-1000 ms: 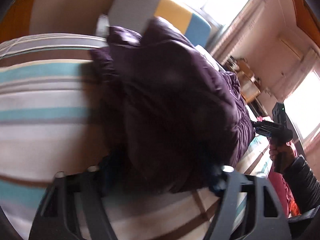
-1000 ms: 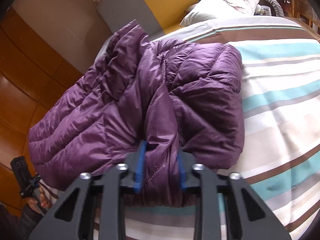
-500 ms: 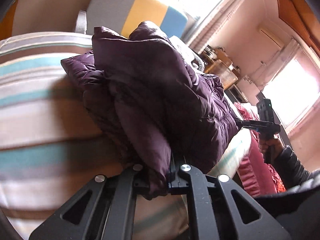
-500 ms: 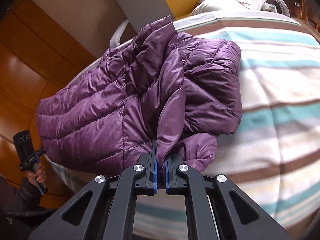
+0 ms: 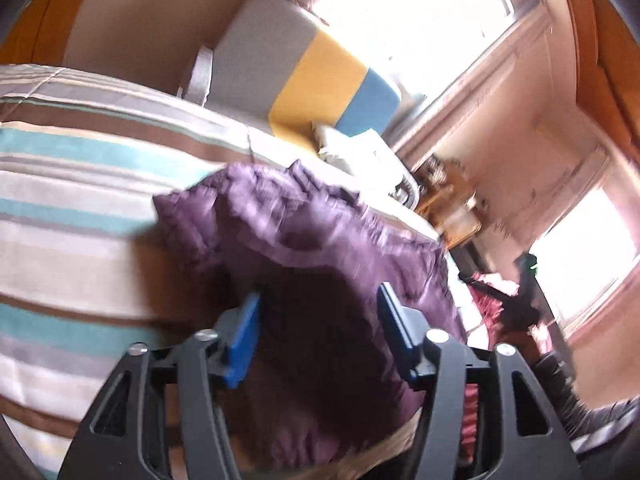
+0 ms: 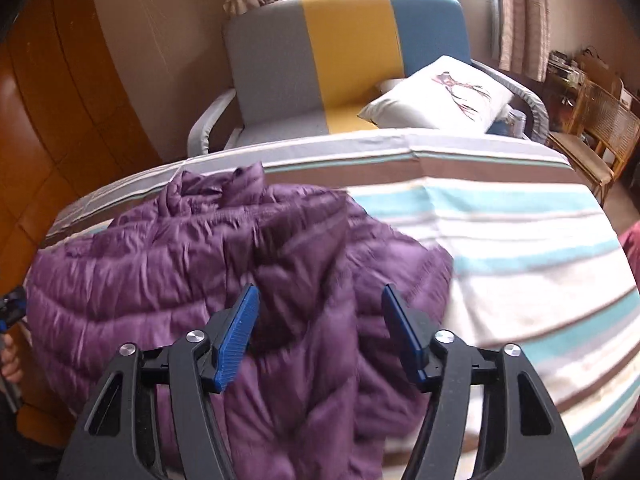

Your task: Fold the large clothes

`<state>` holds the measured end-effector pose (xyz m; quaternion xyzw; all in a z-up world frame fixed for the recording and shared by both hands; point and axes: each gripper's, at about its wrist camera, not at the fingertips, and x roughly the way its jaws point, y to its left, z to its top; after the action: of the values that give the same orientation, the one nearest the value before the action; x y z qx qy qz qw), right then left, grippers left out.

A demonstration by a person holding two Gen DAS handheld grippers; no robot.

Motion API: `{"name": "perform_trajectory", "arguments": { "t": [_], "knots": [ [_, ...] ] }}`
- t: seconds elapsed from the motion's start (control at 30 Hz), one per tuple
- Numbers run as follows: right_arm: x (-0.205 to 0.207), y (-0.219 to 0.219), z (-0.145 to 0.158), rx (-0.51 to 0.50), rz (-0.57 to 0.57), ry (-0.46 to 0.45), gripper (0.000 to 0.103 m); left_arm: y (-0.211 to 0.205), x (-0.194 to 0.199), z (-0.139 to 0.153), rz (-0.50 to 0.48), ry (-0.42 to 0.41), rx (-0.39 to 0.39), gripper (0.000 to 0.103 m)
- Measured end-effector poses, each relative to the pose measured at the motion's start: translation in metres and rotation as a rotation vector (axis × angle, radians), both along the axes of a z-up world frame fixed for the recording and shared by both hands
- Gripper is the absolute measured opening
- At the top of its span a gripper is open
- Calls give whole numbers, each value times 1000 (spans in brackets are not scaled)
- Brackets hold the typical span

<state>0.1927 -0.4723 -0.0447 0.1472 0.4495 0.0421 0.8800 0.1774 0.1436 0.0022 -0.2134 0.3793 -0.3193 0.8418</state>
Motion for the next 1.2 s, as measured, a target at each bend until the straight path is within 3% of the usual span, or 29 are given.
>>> {"name": "perform_trajectory", "arguments": {
  "t": [0.07, 0.1, 0.13, 0.17, 0.2, 0.23, 0.37, 0.57, 0.67, 0.7, 0.73, 0.8, 1.03, 1.2],
  "knots": [
    [25, 11, -5, -16, 19, 19, 48, -3, 13, 3, 18, 16, -17, 63],
    [34, 16, -7, -19, 33, 29, 33, -7, 18, 4, 23, 23, -16, 63],
    [36, 19, -10, -26, 48, 42, 25, -10, 26, 2, 39, 34, 6, 59],
    [42, 23, -11, -46, 63, 53, 15, -13, 30, 2, 44, 42, 22, 51],
    [43, 25, -9, -68, 75, 51, 9, -18, 34, 1, 40, 46, 57, 28],
    [43, 29, -7, -86, 83, 43, 7, -23, 38, 2, 44, 42, 101, 17],
    [34, 26, 7, -128, 72, -8, 5, -44, 44, 13, 30, -22, 173, 9],
    [39, 8, 22, -115, -3, -60, 5, -55, 72, 40, 51, -80, 193, 9],
    [54, 2, 20, -95, -48, -65, 5, -65, 89, 46, 80, -75, 208, 15],
    [61, 3, 19, -104, -58, -64, 5, -68, 98, 47, 92, -75, 212, 20],
    [65, 4, 17, -112, -64, -61, 5, -69, 102, 46, 105, -70, 207, 38],
    [77, 6, 7, -121, -84, -36, 5, -64, 113, 46, 136, -40, 158, 55],
    [87, 5, -20, -111, -114, 21, 5, -28, 116, 25, 176, 22, 153, 57],
    [86, 8, -26, -107, -123, 30, 5, -20, 112, -7, 92, 104, 119, 59]
  ]
}}
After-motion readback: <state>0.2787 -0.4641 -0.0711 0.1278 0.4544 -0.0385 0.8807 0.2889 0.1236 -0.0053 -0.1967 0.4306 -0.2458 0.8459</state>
